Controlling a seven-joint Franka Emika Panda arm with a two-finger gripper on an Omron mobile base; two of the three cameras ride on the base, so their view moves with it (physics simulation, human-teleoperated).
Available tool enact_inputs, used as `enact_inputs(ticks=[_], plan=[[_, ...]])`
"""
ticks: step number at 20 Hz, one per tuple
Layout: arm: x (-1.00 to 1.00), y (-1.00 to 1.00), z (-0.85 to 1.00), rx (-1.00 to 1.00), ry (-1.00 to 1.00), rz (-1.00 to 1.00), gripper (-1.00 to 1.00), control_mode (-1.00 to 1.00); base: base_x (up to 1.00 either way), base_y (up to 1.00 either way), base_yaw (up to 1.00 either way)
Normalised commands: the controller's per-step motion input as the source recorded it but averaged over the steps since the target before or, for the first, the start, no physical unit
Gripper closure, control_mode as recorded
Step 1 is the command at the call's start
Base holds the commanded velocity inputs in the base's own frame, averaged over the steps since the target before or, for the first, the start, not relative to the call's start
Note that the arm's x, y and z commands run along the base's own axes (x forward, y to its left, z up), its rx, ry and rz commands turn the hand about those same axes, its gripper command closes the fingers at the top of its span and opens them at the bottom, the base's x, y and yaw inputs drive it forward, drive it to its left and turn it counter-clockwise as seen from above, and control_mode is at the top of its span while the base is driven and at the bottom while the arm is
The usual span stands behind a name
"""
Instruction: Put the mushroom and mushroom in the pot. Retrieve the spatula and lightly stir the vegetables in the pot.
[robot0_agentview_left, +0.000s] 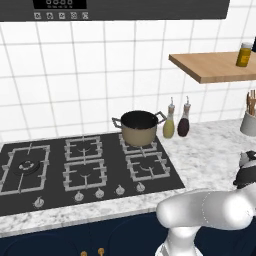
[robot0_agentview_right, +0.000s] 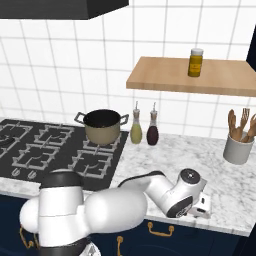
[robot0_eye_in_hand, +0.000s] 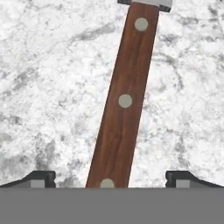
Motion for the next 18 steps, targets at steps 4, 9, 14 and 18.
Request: enact_inputs(ticks=[4, 9, 14, 18], plan=[[0.09, 0.0, -0.3, 0.0, 0.05, 0.05, 1.0, -1.0, 0.0, 0.0, 0.0], [0.0, 0.01, -0.27, 0.01, 0.08, 0.02, 1.0, -1.0, 0.0, 0.0, 0.0], [-0.08, 0.34, 0.12, 0.02, 0.01, 0.0, 1.0, -1.0, 0.0, 0.0, 0.0], [-0.34, 0.63, 0.82, 0.03, -0.03, 0.0, 1.0, -1.0, 0.0, 0.0, 0.0]])
